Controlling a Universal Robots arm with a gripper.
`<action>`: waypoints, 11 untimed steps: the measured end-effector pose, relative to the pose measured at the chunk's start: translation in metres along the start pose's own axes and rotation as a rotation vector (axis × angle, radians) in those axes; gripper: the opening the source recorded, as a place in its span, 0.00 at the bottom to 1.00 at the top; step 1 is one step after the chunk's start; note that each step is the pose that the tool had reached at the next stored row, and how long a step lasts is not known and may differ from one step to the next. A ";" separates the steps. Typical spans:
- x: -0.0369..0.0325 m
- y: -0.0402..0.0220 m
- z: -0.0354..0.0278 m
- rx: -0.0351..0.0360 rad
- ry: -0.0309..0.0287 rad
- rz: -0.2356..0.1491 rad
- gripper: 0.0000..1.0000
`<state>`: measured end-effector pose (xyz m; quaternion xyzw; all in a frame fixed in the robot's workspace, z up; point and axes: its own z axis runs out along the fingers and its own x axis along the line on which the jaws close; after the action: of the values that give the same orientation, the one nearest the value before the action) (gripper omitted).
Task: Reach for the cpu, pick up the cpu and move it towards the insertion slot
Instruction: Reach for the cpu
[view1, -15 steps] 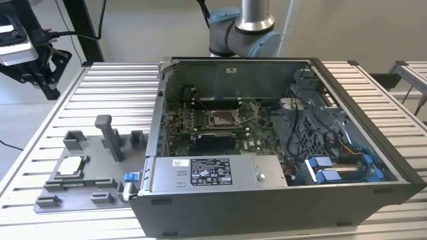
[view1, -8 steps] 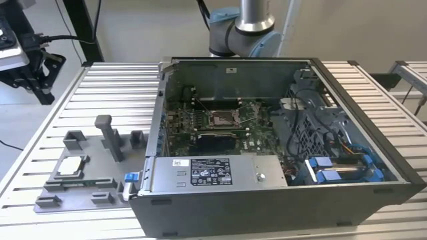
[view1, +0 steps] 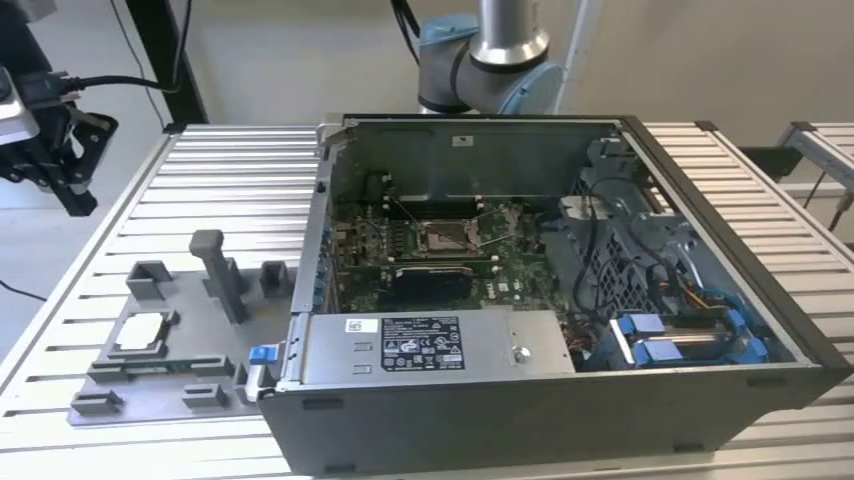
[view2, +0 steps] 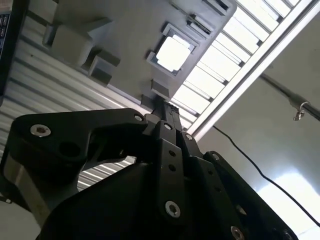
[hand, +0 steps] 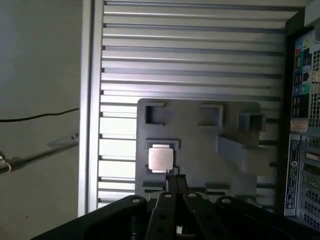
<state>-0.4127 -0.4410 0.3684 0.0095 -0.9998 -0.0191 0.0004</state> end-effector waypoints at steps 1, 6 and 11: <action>0.0007 -0.0005 0.0000 0.0000 0.0000 0.000 0.00; 0.0007 -0.0005 0.0000 0.0000 0.0000 -0.001 0.00; 0.0007 -0.0006 0.0000 0.0001 0.0001 -0.001 0.00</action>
<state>-0.4134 -0.4416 0.3684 0.0102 -0.9998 -0.0191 0.0004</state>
